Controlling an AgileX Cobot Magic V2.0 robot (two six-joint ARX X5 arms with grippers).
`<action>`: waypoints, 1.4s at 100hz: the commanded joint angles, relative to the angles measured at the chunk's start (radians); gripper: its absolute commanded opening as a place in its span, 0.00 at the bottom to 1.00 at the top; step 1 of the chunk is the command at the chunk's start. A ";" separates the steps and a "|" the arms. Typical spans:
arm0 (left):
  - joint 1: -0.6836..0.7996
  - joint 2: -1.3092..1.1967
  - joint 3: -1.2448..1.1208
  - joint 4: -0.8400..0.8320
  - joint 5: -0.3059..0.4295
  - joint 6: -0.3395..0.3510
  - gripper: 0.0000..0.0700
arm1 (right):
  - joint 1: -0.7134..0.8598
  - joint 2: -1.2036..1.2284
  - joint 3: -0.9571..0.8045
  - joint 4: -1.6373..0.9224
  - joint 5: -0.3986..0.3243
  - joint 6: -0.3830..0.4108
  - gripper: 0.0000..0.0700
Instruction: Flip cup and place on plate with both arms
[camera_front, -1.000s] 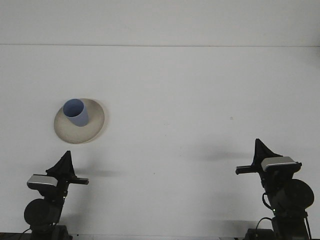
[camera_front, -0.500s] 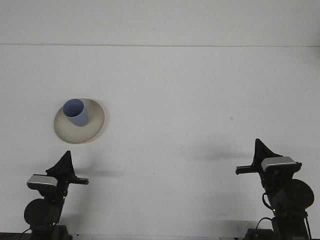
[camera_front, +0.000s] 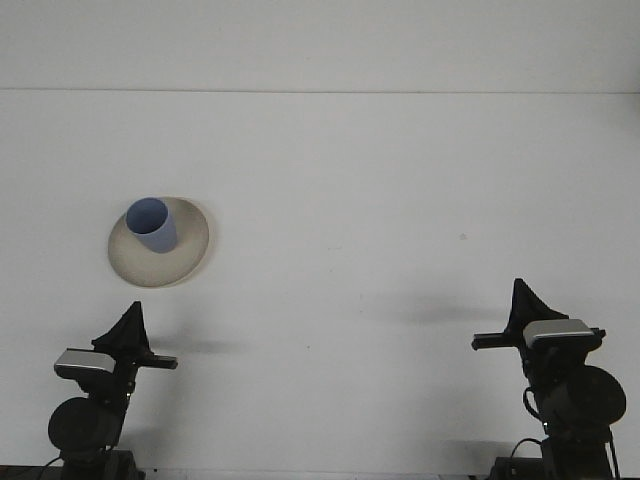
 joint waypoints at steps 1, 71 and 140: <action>0.002 -0.001 -0.020 0.010 0.005 -0.010 0.02 | 0.002 -0.030 -0.017 0.024 0.004 -0.002 0.00; 0.002 -0.001 -0.020 0.010 0.005 -0.010 0.02 | 0.019 -0.360 -0.340 0.108 0.066 0.000 0.00; 0.002 -0.001 -0.020 0.010 0.005 -0.010 0.02 | 0.027 -0.360 -0.427 0.278 0.086 0.002 0.00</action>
